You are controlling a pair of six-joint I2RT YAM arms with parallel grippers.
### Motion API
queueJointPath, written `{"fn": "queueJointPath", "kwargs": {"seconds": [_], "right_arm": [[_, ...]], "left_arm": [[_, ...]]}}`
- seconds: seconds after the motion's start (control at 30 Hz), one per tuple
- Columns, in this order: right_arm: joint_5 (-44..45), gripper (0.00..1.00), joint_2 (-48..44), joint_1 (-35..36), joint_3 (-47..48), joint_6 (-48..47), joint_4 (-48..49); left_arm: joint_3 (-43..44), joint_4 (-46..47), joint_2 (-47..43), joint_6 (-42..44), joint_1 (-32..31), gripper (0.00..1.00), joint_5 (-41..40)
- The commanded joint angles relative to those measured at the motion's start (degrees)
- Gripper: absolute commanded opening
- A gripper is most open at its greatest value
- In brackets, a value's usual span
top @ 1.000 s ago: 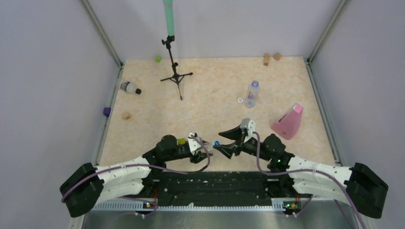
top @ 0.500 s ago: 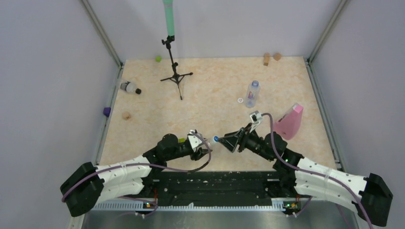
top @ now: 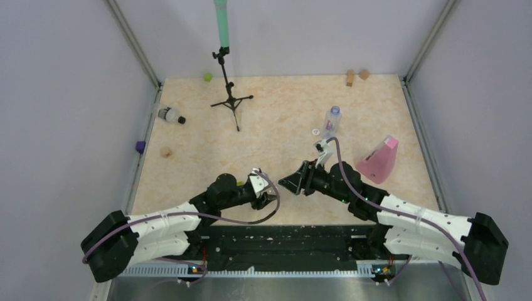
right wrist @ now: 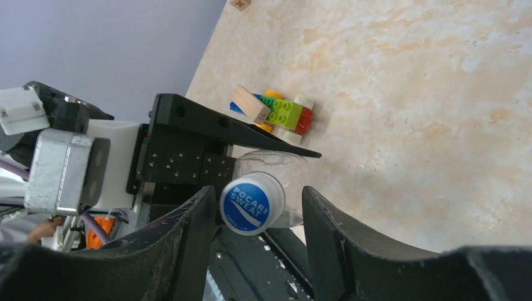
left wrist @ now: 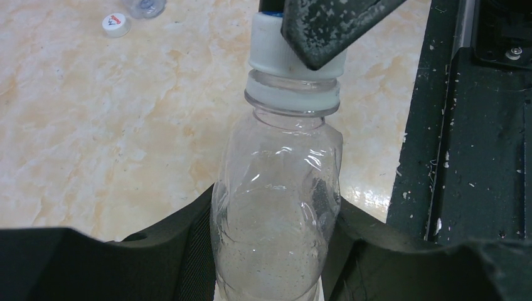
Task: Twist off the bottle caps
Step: Unscrew the bottle cap from the plastic bottle.
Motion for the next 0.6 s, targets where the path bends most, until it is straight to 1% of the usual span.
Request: {"fn": "queueJointPath", "kwargs": {"seconds": [0.0, 0.17, 0.27, 0.33, 0.4, 0.47, 0.57], "right_arm": [[-0.3, 0.48, 0.9, 1.1, 4.2, -2.5, -1.5], [-1.7, 0.24, 1.5, 1.1, 3.7, -4.6, -1.2], [-2.3, 0.16, 1.3, 1.2, 3.4, -7.7, -1.6], [-2.2, 0.14, 0.8, 1.2, 3.0, -11.0, -1.9], [-3.1, 0.13, -0.2, 1.1, 1.9, -15.3, 0.1], [-6.7, 0.13, -1.4, 1.1, -0.7, -21.1, 6.4], [-14.9, 0.14, -1.7, 1.2, -6.8, -30.4, 18.5]], "left_arm": [[1.7, 1.0, 1.1, -0.2, -0.1, 0.00, 0.3], [1.7, 1.7, 1.7, -0.5, -0.1, 0.00, 0.5], [1.3, 2.6, 1.6, -0.6, -0.1, 0.00, 0.7], [1.1, 3.1, 1.6, -0.6, -0.1, 0.00, 0.8], [1.0, 3.2, 1.5, -0.7, -0.1, 0.00, 1.0], [0.6, 3.9, 1.5, -0.8, -0.1, 0.00, 1.4], [0.0, 5.5, 1.3, -1.1, -0.1, 0.00, 2.6]]}}
